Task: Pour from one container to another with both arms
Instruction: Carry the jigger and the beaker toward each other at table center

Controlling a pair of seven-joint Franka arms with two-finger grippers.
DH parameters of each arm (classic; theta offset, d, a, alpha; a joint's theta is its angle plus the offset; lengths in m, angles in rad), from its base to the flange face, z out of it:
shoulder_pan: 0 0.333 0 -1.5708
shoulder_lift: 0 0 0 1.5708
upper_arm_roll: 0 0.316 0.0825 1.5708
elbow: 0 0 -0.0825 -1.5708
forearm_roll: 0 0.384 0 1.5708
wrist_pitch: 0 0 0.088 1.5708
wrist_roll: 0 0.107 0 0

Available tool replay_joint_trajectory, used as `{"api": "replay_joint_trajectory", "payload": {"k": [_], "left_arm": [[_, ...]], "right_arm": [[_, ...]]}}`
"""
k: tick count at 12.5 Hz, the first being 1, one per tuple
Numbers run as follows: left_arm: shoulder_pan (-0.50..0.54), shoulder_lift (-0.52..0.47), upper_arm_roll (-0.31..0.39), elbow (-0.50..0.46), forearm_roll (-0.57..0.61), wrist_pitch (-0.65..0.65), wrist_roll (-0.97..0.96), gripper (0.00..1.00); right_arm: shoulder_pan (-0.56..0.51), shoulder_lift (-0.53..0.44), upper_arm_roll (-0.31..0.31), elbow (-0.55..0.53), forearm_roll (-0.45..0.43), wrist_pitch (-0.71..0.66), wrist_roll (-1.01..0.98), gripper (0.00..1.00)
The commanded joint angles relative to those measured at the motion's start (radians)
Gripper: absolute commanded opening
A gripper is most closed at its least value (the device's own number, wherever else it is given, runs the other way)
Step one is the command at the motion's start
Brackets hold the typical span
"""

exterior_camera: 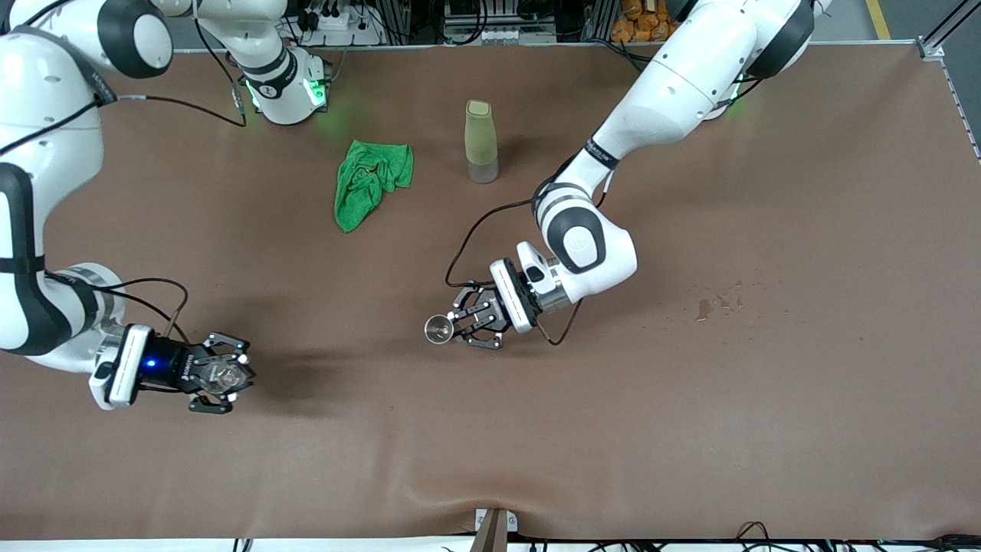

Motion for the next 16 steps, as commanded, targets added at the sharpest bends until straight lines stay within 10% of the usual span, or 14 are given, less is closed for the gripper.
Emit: {"api": "replay_joint_trajectory", "payload": {"k": [1,16], "left_arm": [[-0.02,0.016,0.015,0.043,-0.03,0.025,0.004,0.0],[-0.04,0.016,0.101,0.048,-0.234,-0.036,0.402,0.0]], "right_arm": [[0.106,-0.085,-0.01,-0.028,0.067,0.053,0.103,0.0],[0.554,-0.233,-0.01,-0.077,0.252,0.288,0.496,0.0]]}}
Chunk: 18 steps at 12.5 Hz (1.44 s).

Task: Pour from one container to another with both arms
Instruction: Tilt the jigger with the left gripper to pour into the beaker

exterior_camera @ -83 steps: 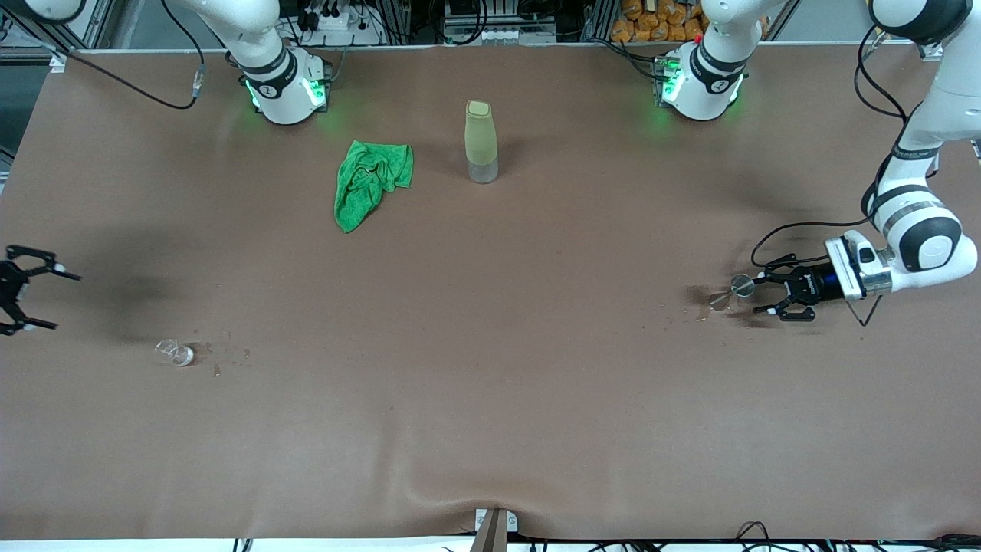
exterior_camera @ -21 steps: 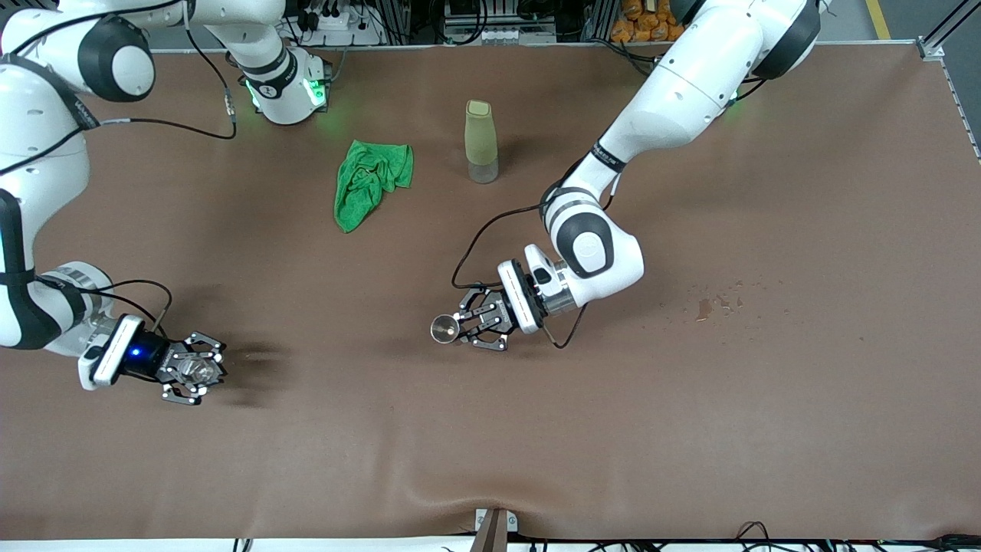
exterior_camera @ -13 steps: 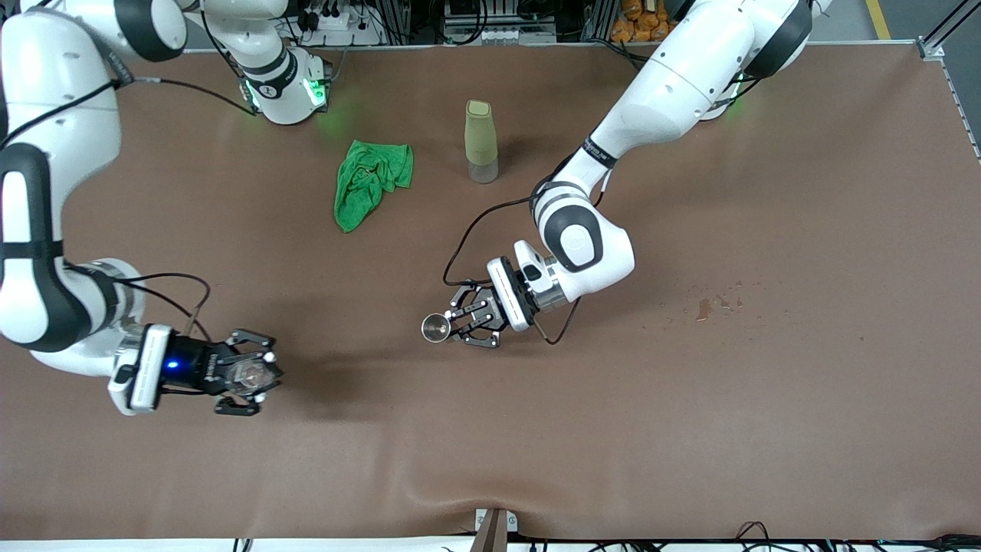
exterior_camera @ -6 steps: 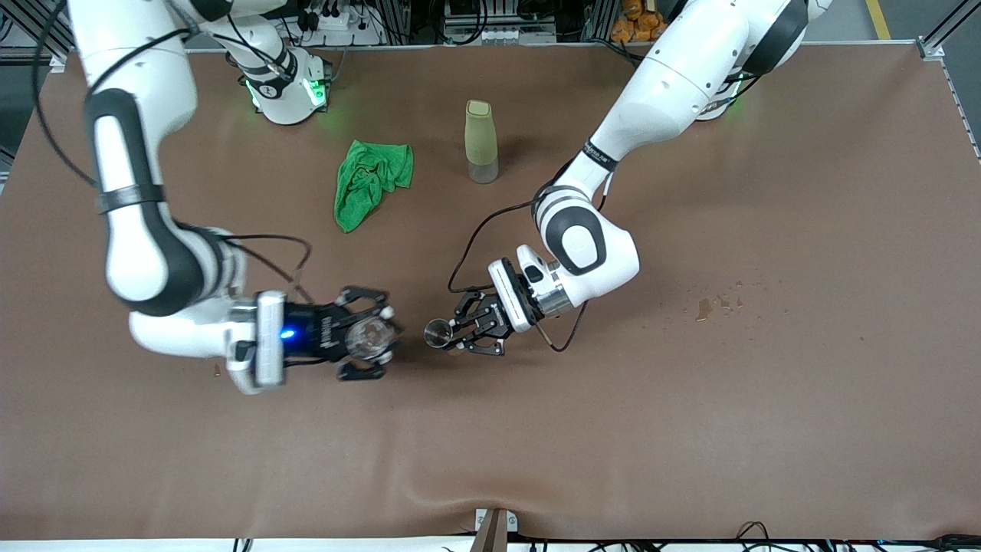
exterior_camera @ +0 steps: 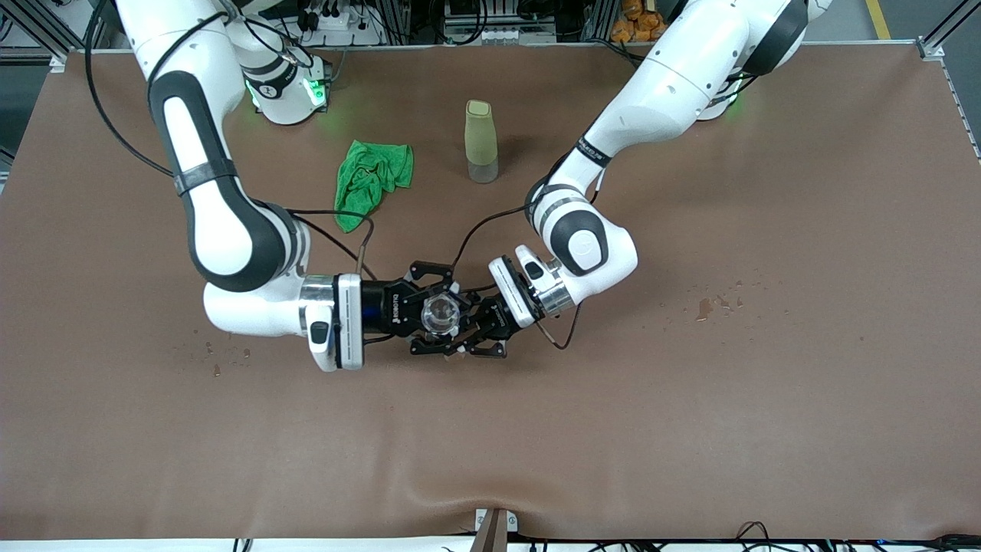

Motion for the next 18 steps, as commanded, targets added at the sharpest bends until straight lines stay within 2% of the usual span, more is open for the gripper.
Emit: {"api": "replay_joint_trajectory", "payload": {"k": [1,3,7,13,18], "left_arm": [[0.014,0.009,0.007,0.006,-0.037,-0.031,0.078,0.0],[0.033,0.007,0.007,-0.002,-0.052,-0.066,0.104,0.0],[0.052,0.001,0.0,-0.026,-0.078,-0.126,0.137,0.0],[0.057,-0.005,-0.036,-0.06,-0.126,-0.159,0.131,0.0],[0.07,-0.028,-0.053,-0.115,-0.124,-0.162,0.125,0.0]], "right_arm": [[0.052,-0.125,-0.012,-0.128,0.056,0.078,0.047,0.0],[0.085,-0.205,-0.014,-0.197,0.066,0.131,0.131,0.0],[0.087,-0.267,-0.014,-0.251,0.066,0.143,0.335,0.0],[0.075,-0.27,-0.018,-0.247,0.064,0.14,0.618,0.0],[0.072,-0.26,-0.018,-0.245,0.067,0.14,0.642,0.0]]}}
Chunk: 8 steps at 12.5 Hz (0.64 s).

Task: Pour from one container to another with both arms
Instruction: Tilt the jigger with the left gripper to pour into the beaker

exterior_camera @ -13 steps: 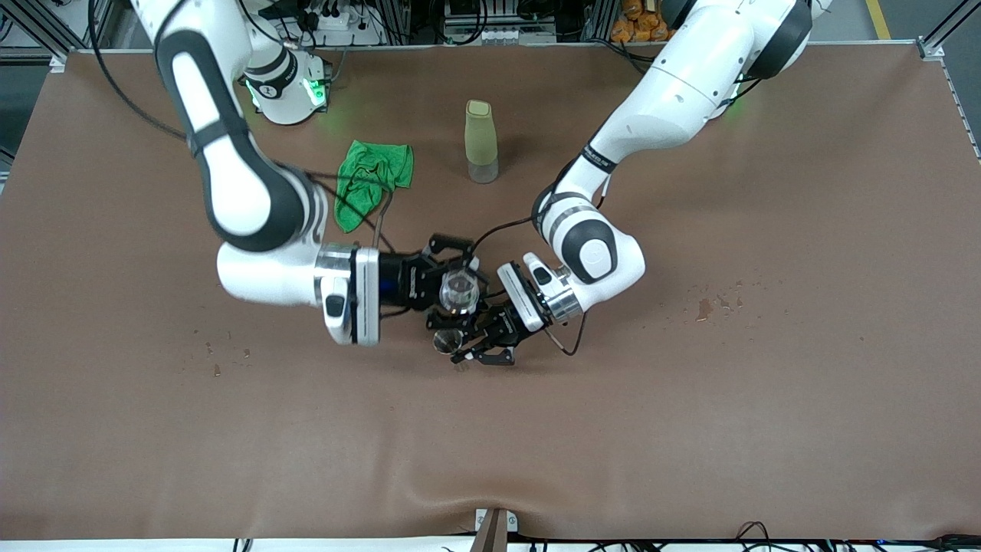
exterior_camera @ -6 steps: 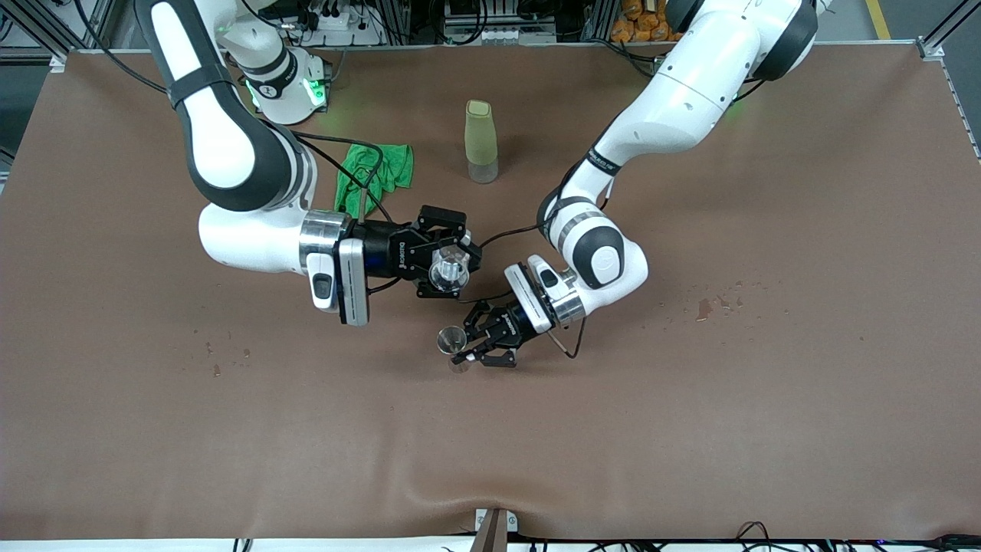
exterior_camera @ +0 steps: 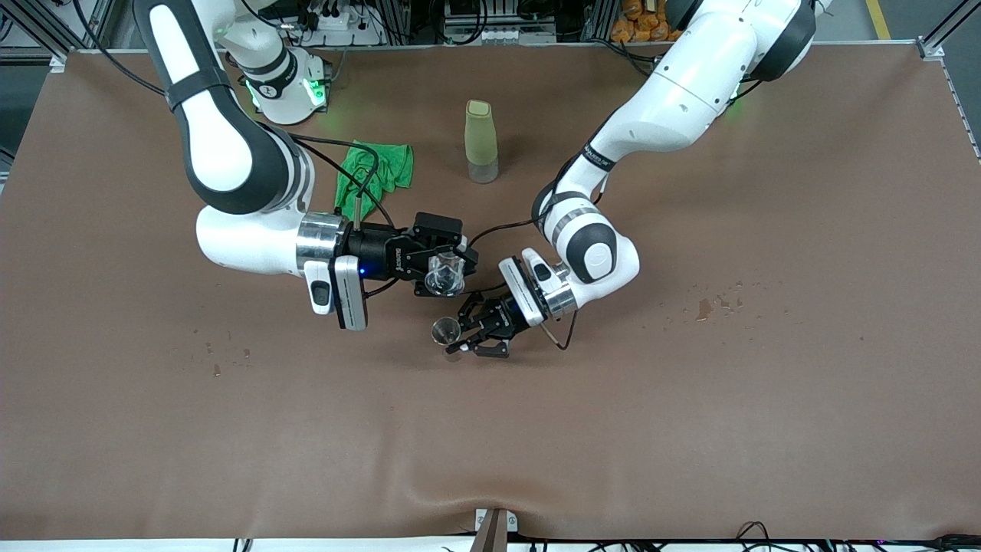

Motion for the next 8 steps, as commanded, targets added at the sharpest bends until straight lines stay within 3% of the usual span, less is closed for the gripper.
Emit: {"api": "replay_joint_trajectory", "payload": {"k": [1,8], "left_arm": [[0.02,-0.048,-0.013,-0.065,-0.033,-0.017,0.021,0.0],[0.043,-0.066,-0.03,-0.089,-0.029,-0.02,0.023,0.0]], "right_arm": [[-0.006,-0.025,0.002,-0.028,0.027,0.003,0.023,0.0],[0.0,-0.021,0.004,-0.049,0.067,-0.006,0.088,0.0]]}}
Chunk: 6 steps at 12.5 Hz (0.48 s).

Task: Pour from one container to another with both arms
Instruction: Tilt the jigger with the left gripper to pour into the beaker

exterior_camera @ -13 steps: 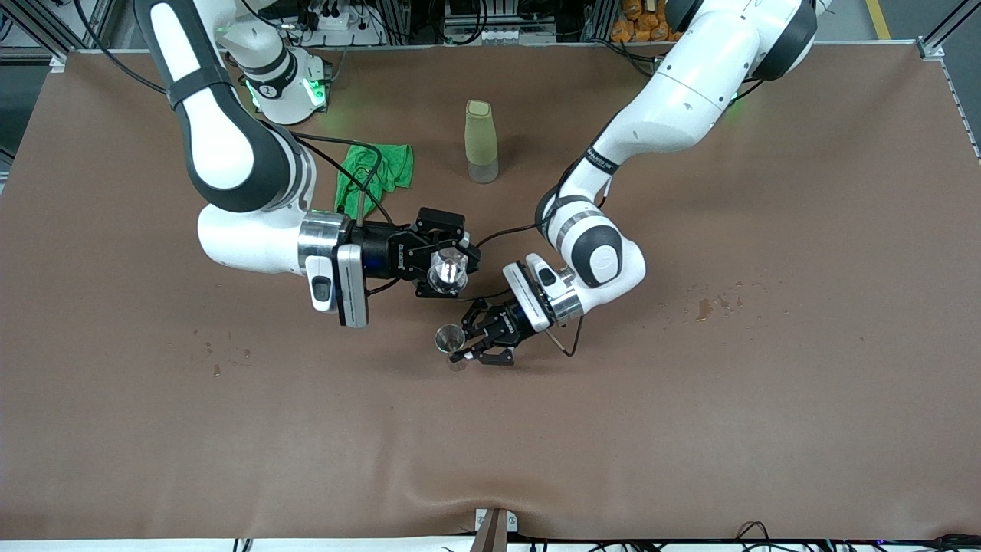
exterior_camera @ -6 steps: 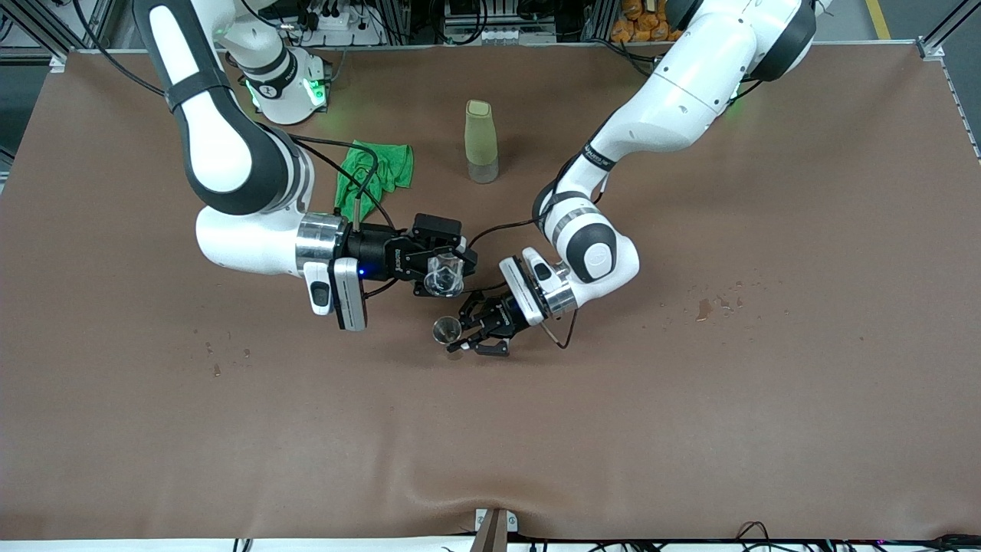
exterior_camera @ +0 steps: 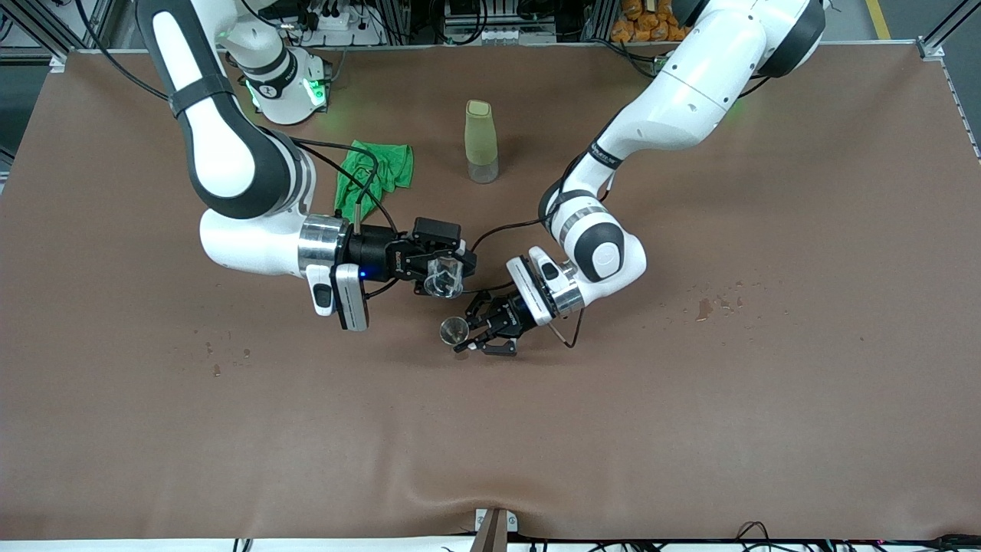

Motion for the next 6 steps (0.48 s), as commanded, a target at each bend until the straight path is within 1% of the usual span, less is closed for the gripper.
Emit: {"api": "replay_joint_trajectory", "payload": {"k": [1,4,6], "left_arm": [[0.013,-0.036,-0.012,-0.041,-0.029,-0.013,0.023,0.0],[0.014,-0.049,-0.012,-0.044,-0.028,-0.013,0.021,0.0],[0.019,-0.049,-0.012,-0.042,-0.028,-0.013,0.021,0.0]], "right_arm": [[-0.001,-0.02,0.004,-0.025,0.043,-0.006,0.038,0.0],[0.0,-0.022,0.006,-0.026,0.047,-0.014,0.094,0.0],[0.005,-0.02,0.006,-0.029,0.086,-0.025,0.104,0.0]]}}
